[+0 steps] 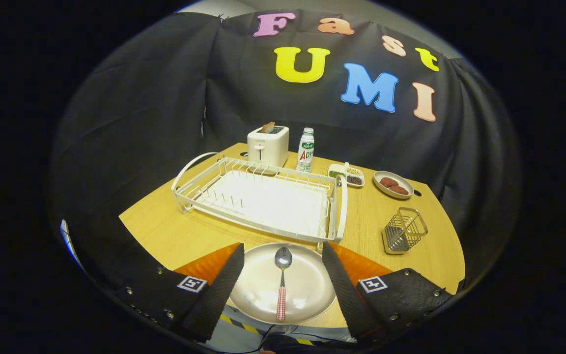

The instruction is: Take the plate from the dish rack, then take the spoon from the basket and place it into the plate.

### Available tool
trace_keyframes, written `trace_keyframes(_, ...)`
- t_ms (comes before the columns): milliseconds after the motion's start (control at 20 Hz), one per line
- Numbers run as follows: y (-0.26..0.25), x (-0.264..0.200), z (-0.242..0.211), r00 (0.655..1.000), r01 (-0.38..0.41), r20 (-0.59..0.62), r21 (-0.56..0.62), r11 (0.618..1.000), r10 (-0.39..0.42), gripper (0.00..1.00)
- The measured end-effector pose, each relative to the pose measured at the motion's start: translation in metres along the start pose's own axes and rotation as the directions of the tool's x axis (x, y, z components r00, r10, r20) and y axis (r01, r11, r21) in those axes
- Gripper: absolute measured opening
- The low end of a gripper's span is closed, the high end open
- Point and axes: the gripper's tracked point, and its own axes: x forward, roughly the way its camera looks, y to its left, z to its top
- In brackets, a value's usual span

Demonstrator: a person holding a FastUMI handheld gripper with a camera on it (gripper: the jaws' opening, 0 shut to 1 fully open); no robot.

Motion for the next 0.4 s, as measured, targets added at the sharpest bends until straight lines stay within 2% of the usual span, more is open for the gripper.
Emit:
trace_keyframes(200, -0.022, -0.015, 0.072, 0.988, 0.039, 0.146, 0.043, 0.998, -0.045, 0.97)
trace_keyframes(400, -0.055, -0.027, 0.139, 0.953, 0.070, 0.288, 0.090, 0.993, -0.093, 0.96)
